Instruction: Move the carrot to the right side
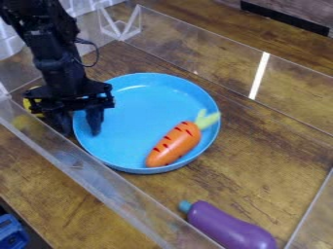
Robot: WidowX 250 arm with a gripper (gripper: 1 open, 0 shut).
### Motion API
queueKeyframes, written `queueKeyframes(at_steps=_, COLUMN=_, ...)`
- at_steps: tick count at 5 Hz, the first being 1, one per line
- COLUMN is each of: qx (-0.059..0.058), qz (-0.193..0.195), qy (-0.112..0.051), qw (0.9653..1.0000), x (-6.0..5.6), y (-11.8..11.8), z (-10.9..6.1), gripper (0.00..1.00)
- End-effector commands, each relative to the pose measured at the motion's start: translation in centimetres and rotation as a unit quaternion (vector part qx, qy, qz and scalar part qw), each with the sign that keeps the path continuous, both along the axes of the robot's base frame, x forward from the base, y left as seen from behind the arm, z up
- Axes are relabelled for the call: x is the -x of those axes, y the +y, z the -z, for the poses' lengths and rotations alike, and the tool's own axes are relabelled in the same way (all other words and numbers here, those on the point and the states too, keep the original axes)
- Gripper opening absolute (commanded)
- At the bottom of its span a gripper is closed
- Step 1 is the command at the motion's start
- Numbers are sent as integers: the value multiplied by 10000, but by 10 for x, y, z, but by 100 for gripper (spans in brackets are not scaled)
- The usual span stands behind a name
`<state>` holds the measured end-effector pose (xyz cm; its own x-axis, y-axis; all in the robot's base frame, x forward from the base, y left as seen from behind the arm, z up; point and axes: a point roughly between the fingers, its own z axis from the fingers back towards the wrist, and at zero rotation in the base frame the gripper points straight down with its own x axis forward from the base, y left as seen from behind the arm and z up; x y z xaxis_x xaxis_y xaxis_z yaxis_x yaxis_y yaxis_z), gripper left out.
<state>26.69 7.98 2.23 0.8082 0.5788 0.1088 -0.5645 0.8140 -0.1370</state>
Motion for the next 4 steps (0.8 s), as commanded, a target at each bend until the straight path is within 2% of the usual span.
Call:
queueKeyframes(at_steps=1, qx=-75, qz=-334, qy=-156, qw=9993, x=-13, y=-4, z=-16, gripper=0)
queueKeyframes(at_steps=2, qx=-50, qz=-114, qy=-177, qw=9998, x=-9, y=-5, z=-10, gripper=100)
queueKeyframes(at_steps=3, qx=-1, qz=143, qy=-192, qw=9997, x=-4, y=-4, z=-6, gripper=0)
queueKeyframes(at_steps=4, qx=24, qz=381, qy=-213, qw=9990, x=0, y=-2, z=-4, gripper=100)
